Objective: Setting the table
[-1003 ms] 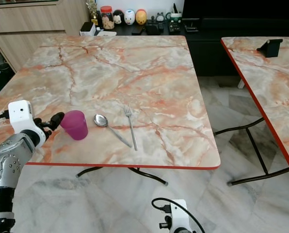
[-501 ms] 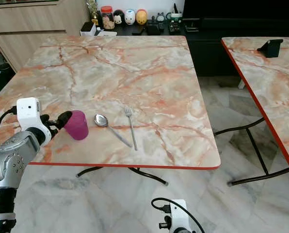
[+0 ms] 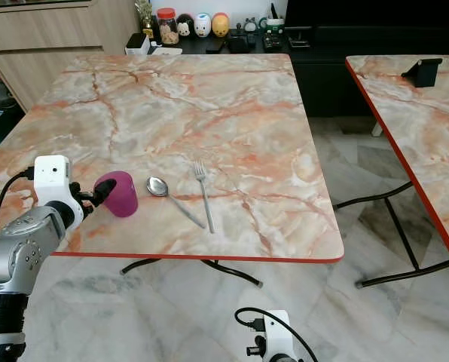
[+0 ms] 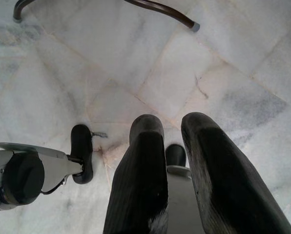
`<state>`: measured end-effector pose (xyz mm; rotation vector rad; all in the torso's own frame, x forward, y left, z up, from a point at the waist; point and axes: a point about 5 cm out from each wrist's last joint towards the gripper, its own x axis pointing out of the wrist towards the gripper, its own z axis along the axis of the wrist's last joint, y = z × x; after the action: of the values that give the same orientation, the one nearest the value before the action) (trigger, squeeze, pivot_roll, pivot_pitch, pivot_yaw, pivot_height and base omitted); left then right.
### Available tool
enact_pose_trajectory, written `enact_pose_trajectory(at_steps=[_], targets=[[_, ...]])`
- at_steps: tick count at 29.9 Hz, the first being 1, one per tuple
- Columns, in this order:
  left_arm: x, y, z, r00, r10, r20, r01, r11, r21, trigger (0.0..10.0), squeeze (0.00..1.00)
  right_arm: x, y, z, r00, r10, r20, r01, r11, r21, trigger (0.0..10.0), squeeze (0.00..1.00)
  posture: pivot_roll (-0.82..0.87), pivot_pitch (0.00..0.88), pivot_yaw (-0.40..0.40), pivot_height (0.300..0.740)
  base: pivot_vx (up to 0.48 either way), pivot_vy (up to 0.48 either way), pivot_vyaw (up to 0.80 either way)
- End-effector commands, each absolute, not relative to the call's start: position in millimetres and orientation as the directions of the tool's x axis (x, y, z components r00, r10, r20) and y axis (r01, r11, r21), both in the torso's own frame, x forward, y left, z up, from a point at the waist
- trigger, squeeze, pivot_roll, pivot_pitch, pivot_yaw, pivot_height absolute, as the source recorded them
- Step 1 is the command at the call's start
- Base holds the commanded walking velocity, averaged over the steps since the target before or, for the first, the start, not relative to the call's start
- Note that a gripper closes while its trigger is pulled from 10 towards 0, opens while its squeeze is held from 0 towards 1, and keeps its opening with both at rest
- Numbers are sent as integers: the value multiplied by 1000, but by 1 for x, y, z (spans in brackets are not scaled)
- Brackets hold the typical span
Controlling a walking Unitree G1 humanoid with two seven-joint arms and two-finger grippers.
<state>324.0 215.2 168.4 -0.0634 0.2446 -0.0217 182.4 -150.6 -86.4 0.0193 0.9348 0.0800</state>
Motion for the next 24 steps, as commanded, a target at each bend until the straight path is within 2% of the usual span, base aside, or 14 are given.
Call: enact_pose_trajectory(at_steps=[1,12,13,14,15,16,17,18,24], targets=[[324,220,170,967,-12,-253,3,999,-38,10000,0,179,-149,-88,575,81,-814,-54,997,61,10000,0,59,82,49,740,0,0,0],[322,218,165,959,-13,-283,-6,998,-64,10000,0,178,-149,-89,568,85,-818,-58,996,64,10000,0,60,83,49,740,0,0,0],[322,218,164,959,-13,-285,-6,998,-65,6275,0,178,-149,-89,567,87,-819,-60,996,64,10000,0,60,81,49,740,0,0,0],[322,218,164,959,-13,-285,-6,998,-66,6275,0,178,-149,-89,567,87,-819,-61,996,64,10000,0,60,81,49,740,0,0,0],[322,218,164,959,-16,-285,-5,997,-73,3725,0,178,-149,-89,567,87,-819,-60,996,64,10000,0,58,80,49,740,0,0,0],[322,218,164,958,-17,-285,-5,997,-75,3725,0,178,-149,-89,568,87,-819,-60,996,64,10000,0,58,80,49,740,0,0,0],[322,218,164,958,-17,-285,-4,997,-74,314,0,178,-149,-89,568,87,-819,-60,996,64,10000,0,58,80,49,740,0,0,0],[322,217,164,959,-20,-283,-2,997,-76,0,0,178,-149,-89,568,87,-819,-62,996,64,10000,0,58,80,49,740,0,0,0],[322,217,164,959,-22,-283,-2,997,-82,0,0,178,-149,-89,567,88,-819,-63,996,63,10000,0,59,71,51,740,0,0,0]])
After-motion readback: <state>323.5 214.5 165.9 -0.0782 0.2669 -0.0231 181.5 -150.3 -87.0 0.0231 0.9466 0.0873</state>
